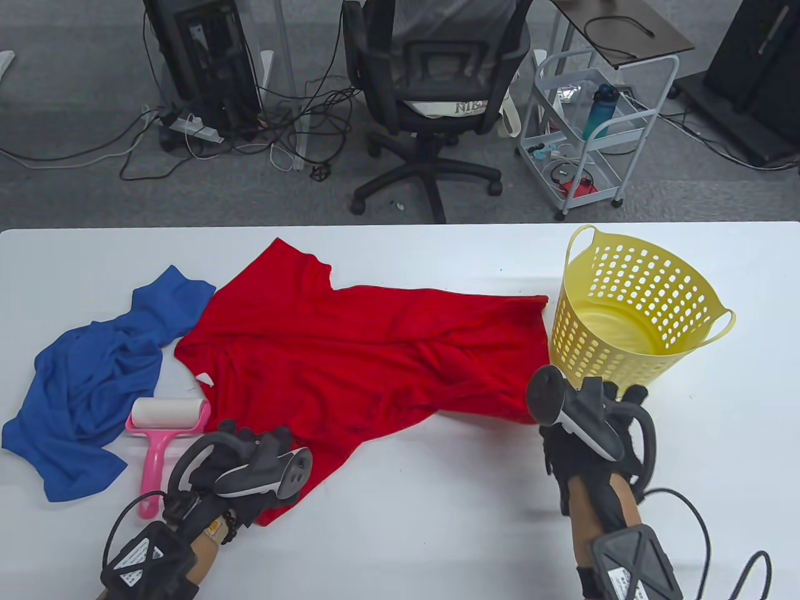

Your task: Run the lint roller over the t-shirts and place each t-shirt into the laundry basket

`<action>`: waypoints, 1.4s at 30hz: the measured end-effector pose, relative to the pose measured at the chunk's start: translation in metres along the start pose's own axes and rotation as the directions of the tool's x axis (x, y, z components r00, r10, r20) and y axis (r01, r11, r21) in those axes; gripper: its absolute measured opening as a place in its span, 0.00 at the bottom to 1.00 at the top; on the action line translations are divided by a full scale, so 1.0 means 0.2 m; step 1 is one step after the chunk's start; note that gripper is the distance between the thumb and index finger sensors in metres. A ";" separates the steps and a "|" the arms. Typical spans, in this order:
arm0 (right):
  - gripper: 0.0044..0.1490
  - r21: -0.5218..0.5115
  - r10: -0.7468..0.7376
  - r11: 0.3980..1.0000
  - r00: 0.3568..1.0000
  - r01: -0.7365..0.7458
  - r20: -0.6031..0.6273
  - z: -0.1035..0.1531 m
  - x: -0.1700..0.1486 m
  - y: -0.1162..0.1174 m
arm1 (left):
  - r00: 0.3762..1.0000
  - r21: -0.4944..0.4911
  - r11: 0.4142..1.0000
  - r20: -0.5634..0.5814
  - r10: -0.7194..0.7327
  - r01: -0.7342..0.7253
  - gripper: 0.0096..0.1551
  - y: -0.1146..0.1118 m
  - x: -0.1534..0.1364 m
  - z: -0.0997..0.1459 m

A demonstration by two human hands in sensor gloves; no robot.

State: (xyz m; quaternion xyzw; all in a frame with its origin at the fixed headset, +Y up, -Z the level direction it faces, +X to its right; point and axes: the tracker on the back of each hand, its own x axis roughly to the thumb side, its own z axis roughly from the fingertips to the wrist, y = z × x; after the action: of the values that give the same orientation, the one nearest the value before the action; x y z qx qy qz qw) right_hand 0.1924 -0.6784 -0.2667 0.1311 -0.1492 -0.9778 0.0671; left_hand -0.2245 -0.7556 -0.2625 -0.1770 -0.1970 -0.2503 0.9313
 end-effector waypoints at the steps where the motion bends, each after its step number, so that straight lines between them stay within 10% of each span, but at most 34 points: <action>1: 0.33 -0.039 0.050 0.998 0.998 -0.051 -0.031 0.00 -0.01 0.04 | 1.000 0.016 1.000 0.002 0.002 -0.002 0.57 0.00 0.00 0.00; 7: 0.53 -0.012 -0.162 0.985 0.955 0.170 0.247 -0.01 0.15 0.19 | 0.999 0.199 0.979 -0.037 -0.032 0.039 0.31 0.03 -0.02 0.02; 11: 0.55 0.029 -0.143 0.989 0.925 0.142 0.352 -0.04 0.32 0.28 | 0.971 0.321 0.919 0.019 0.237 -0.231 0.31 0.11 -0.18 0.12; 17: 0.28 -0.285 0.068 0.958 0.954 0.019 0.292 -0.06 0.30 0.26 | 0.682 0.269 0.633 0.400 0.613 -0.726 0.33 0.07 -0.42 0.21; 19: 0.27 -0.307 -0.008 0.946 0.956 0.102 0.292 -0.05 0.25 0.22 | 0.771 0.299 0.710 0.242 0.589 -0.637 0.32 0.05 -0.44 0.21; 23: 0.26 -0.338 -0.113 0.917 0.951 0.211 0.287 -0.03 0.15 0.18 | 0.975 0.352 0.936 -0.211 0.077 0.002 0.34 0.08 -0.33 0.22; 28: 0.27 -0.309 -0.184 0.912 0.942 0.270 0.280 -0.03 0.09 0.18 | 0.955 0.231 0.943 0.229 0.187 -0.240 0.38 0.10 -0.11 0.21; 32: 0.27 -0.353 -0.169 0.899 0.950 0.258 0.264 -0.02 0.07 0.16 | 0.966 -0.092 0.996 0.255 0.035 -0.012 0.66 0.04 0.07 0.18; 34: 0.27 -0.383 -0.194 0.879 0.946 0.285 0.259 -0.02 0.04 0.14 | 0.957 -0.095 0.994 0.289 -0.017 0.046 0.68 -0.01 0.14 0.14; 38: 0.27 -0.411 -0.207 0.864 0.950 0.289 0.232 -0.01 -0.01 0.13 | 0.979 0.118 0.992 0.193 -0.067 0.045 0.32 0.06 0.11 0.14; 42: 0.27 -0.404 -0.211 0.873 0.958 0.274 0.195 -0.03 -0.04 0.14 | 0.935 0.154 0.933 0.202 0.292 -0.324 0.30 0.11 -0.08 0.16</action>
State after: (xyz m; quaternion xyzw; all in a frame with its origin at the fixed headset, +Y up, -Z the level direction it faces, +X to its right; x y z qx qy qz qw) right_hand 0.2036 -0.7052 -0.2629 0.0595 0.0817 -0.9941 -0.0403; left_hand -0.2345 -0.7178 -0.2481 -0.1401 -0.2703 -0.0648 0.9503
